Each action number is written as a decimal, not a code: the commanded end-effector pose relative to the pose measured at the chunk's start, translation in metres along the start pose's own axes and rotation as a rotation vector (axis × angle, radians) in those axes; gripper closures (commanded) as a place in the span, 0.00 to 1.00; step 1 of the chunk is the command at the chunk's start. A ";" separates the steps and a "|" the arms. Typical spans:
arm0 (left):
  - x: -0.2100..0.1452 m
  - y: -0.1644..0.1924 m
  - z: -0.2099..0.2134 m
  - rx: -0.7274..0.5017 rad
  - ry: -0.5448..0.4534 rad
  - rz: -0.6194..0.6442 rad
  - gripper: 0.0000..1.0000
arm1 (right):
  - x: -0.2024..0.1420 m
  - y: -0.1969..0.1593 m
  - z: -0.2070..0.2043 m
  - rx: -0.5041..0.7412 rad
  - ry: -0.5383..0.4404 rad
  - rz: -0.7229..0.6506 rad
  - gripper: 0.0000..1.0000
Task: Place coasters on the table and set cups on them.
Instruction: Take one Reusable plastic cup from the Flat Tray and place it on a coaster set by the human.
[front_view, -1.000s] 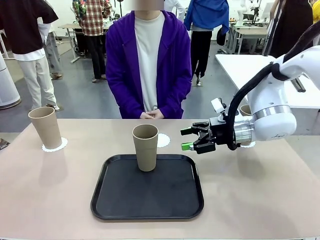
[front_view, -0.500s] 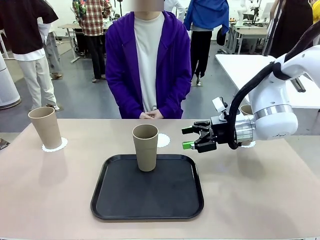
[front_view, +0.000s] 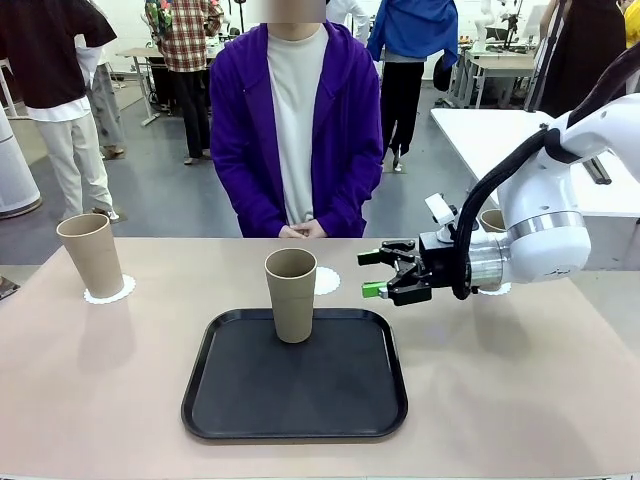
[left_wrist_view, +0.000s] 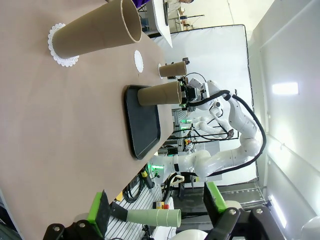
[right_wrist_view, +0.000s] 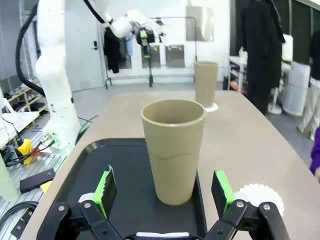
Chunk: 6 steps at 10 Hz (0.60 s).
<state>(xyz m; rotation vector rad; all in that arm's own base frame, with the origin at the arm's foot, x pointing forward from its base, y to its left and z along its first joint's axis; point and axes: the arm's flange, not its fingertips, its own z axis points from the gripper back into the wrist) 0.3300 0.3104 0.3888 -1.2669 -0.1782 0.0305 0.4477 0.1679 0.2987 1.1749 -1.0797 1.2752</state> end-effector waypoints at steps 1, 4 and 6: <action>-0.001 -0.001 0.000 0.002 -0.003 0.001 0.00 | -0.013 -0.009 -0.011 0.068 -0.091 0.103 0.00; -0.001 -0.001 0.000 0.002 -0.003 0.001 0.00 | -0.033 -0.013 -0.027 0.071 -0.078 0.112 0.00; -0.001 -0.001 0.000 0.002 -0.003 0.001 0.00 | -0.044 -0.004 -0.028 0.046 -0.032 0.074 0.00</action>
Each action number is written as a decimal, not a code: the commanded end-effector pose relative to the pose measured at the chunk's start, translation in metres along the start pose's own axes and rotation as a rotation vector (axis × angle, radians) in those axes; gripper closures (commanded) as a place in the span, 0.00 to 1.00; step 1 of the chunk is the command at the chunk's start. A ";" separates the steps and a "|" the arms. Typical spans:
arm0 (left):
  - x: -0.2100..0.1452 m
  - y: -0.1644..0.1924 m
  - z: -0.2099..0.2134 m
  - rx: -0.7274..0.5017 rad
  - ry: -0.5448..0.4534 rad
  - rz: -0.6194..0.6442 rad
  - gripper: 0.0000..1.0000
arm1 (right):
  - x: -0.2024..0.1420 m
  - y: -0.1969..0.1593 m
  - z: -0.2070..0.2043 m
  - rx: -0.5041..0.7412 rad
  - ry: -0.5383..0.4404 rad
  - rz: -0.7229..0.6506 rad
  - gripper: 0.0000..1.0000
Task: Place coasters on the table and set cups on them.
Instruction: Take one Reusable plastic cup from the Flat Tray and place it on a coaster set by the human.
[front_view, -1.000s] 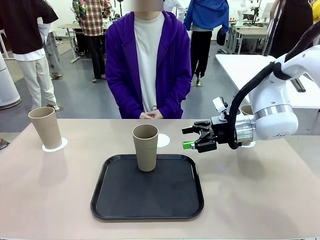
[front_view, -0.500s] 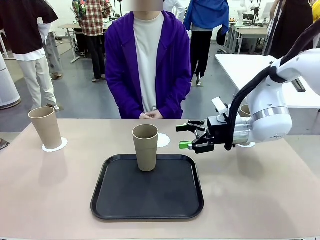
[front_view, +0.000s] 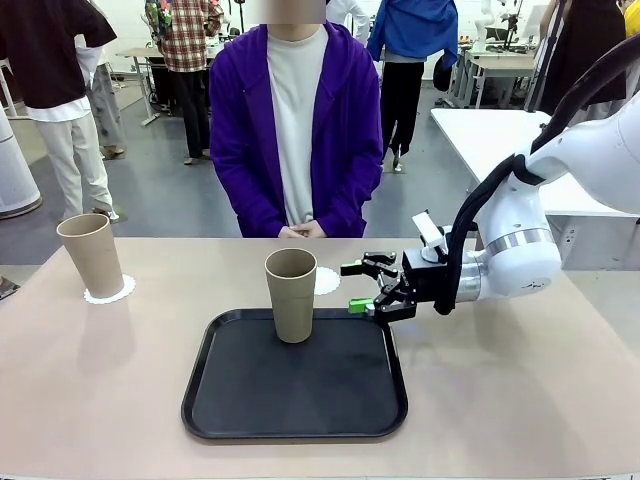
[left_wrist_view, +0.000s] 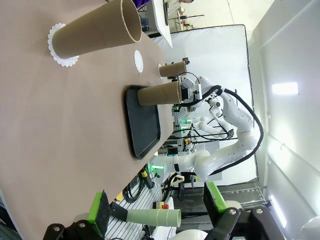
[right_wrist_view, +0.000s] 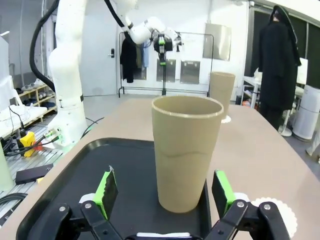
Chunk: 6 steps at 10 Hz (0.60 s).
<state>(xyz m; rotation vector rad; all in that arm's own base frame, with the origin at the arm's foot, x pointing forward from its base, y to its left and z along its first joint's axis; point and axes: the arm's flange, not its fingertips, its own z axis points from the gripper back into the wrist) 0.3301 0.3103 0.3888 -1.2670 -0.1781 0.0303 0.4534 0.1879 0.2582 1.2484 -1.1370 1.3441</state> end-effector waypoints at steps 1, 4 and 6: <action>-0.001 -0.001 0.001 0.002 -0.003 0.001 0.00 | -0.007 0.007 -0.006 -0.035 0.064 0.003 0.00; -0.001 -0.001 0.001 0.002 -0.003 0.001 0.00 | -0.015 0.018 -0.020 -0.043 0.133 -0.063 0.00; -0.001 -0.001 0.001 0.002 -0.003 0.001 0.00 | -0.014 0.017 -0.031 -0.015 0.099 -0.051 0.00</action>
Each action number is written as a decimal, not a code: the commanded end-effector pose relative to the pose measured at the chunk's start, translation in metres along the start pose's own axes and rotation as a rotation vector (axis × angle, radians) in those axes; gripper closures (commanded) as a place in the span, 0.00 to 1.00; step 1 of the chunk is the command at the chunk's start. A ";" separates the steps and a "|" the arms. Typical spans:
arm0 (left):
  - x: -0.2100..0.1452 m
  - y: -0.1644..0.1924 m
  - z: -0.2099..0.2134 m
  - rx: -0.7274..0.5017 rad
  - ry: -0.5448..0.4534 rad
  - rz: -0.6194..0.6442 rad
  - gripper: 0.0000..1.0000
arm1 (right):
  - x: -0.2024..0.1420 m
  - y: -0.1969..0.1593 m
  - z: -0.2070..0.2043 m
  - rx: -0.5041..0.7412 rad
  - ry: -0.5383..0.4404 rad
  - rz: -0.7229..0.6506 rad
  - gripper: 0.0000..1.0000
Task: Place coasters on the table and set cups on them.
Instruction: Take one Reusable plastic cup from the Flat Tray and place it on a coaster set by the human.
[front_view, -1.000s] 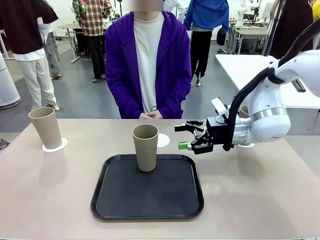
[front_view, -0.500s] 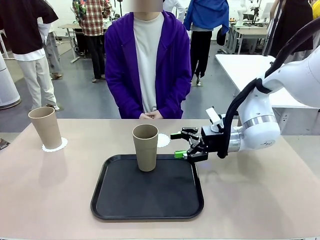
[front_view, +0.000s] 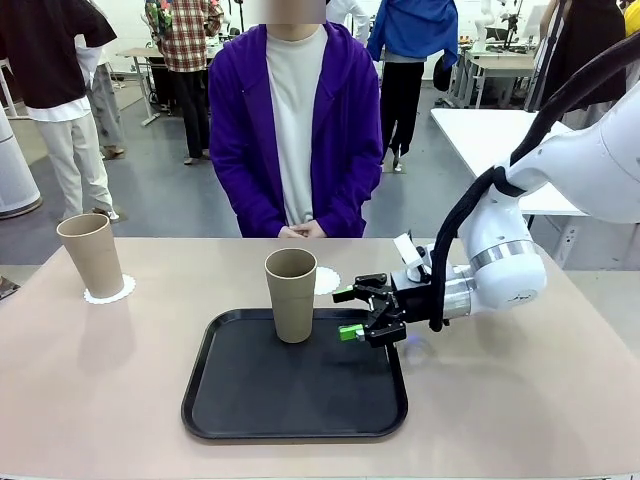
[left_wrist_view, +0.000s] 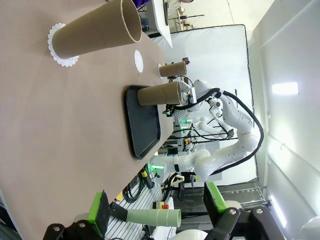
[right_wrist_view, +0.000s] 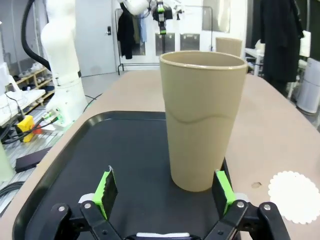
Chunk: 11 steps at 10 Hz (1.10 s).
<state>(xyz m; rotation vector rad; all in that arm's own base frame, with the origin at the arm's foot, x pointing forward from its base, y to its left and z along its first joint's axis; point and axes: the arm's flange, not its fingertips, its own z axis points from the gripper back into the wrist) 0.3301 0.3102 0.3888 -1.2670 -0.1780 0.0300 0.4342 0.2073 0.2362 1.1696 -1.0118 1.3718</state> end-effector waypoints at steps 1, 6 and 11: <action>-0.001 -0.001 0.001 0.003 -0.003 0.001 0.00 | 0.009 -0.001 -0.010 -0.007 -0.042 -0.001 0.00; -0.001 -0.001 0.001 0.003 -0.003 0.001 0.00 | 0.012 -0.013 -0.019 -0.016 -0.079 -0.044 0.00; -0.001 -0.001 0.001 0.003 -0.003 0.001 0.00 | 0.012 -0.019 -0.031 -0.052 -0.024 -0.120 0.00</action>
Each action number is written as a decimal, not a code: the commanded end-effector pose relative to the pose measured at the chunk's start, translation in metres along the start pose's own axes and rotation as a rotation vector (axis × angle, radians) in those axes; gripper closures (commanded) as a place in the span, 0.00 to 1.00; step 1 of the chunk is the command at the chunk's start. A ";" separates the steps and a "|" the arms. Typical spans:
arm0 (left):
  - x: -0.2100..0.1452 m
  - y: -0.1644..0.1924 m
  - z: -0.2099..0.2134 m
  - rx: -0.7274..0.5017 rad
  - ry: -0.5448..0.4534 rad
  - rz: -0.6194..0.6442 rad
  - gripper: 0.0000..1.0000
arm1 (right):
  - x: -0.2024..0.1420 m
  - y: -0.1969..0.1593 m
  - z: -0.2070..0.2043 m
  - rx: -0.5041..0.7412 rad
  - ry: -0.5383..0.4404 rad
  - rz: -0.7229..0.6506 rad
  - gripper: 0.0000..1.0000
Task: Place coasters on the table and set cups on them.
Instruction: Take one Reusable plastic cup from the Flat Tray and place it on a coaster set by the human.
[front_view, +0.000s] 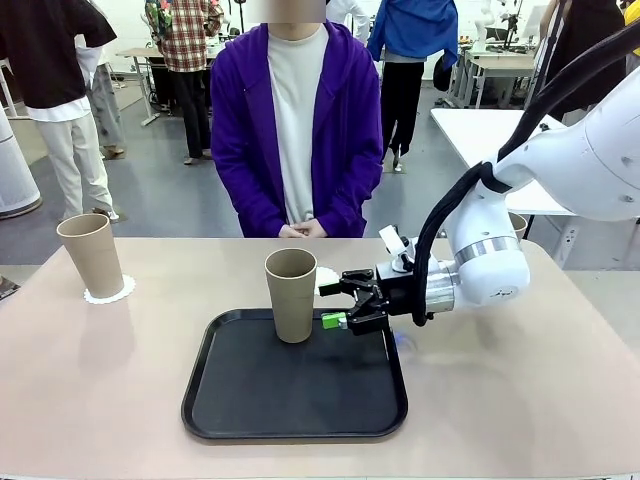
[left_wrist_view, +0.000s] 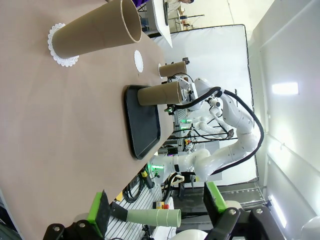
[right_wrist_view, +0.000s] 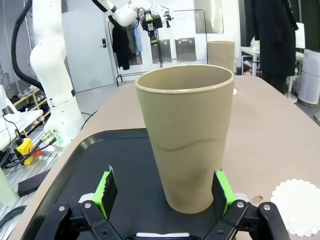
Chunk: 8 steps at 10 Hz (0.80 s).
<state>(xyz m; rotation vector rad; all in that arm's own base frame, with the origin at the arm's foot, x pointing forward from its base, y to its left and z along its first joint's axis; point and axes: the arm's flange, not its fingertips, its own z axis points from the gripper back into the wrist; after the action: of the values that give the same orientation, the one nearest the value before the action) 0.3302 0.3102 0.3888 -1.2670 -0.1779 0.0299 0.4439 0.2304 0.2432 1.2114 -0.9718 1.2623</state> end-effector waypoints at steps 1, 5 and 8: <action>-0.001 -0.001 0.001 0.003 -0.003 0.001 0.00 | 0.000 -0.008 -0.014 -0.019 0.010 -0.017 0.00; -0.001 -0.001 0.001 0.003 -0.003 0.001 0.00 | -0.013 -0.023 -0.015 -0.028 0.002 -0.029 0.00; -0.001 -0.001 0.001 0.003 -0.003 0.001 0.00 | -0.016 -0.031 -0.019 -0.030 0.001 -0.030 0.00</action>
<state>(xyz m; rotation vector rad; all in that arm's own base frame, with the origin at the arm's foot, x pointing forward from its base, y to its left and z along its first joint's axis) 0.3302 0.3101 0.3888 -1.2670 -0.1778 0.0299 0.4643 0.2424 0.2227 1.2094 -0.9526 1.2541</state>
